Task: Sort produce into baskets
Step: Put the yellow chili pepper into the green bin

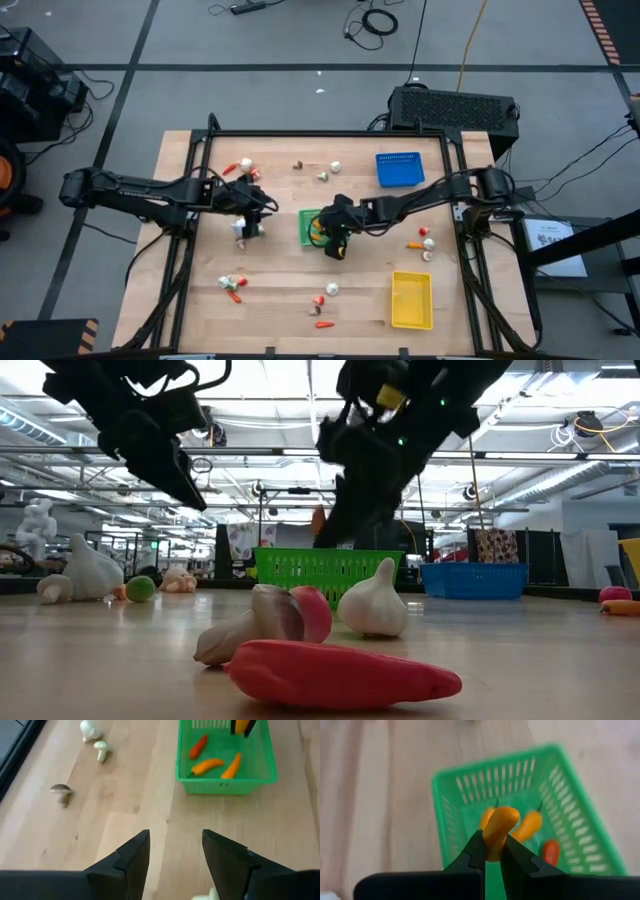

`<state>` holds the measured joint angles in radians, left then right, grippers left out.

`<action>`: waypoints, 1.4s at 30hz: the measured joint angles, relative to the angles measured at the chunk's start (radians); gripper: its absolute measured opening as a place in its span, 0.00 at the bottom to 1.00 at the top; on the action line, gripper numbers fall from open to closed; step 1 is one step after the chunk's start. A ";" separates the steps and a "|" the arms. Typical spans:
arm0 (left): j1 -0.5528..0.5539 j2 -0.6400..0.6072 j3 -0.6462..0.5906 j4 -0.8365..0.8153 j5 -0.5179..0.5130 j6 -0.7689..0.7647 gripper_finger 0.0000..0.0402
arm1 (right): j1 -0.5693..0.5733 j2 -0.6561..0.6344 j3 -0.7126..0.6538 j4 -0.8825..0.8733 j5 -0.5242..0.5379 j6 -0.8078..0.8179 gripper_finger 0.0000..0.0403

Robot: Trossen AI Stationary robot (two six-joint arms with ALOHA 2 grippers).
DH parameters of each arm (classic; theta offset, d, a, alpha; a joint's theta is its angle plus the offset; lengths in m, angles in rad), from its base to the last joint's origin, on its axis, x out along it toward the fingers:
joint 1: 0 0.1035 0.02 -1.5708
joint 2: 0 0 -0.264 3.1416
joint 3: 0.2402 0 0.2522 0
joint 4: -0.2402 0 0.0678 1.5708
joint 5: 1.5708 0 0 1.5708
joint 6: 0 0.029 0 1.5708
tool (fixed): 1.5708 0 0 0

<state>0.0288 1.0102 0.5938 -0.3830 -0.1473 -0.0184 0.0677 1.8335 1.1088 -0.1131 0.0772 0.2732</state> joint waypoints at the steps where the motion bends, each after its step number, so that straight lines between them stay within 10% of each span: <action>1: 0.000 0.001 0.000 -0.001 0.000 0.000 0.47 | 0.000 0.009 0.000 0.003 0.000 0.002 0.06; 19: -0.043 -0.013 -0.047 0.206 0.018 -0.010 0.47 | -0.039 0.037 0.003 -0.038 0.001 0.036 0.31; 32: -0.042 -0.029 -0.061 0.533 0.016 0.208 0.47 | -0.023 0.025 0.297 -0.686 -0.016 0.044 0.42; 42: -0.042 -0.027 -0.062 0.469 0.095 0.209 0.47 | 0.064 -0.050 0.177 -0.978 -0.110 0.268 0.42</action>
<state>-0.0133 0.9833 0.5320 0.0855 -0.0525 0.1905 0.1312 1.7833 1.2857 -1.0915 -0.0329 0.5415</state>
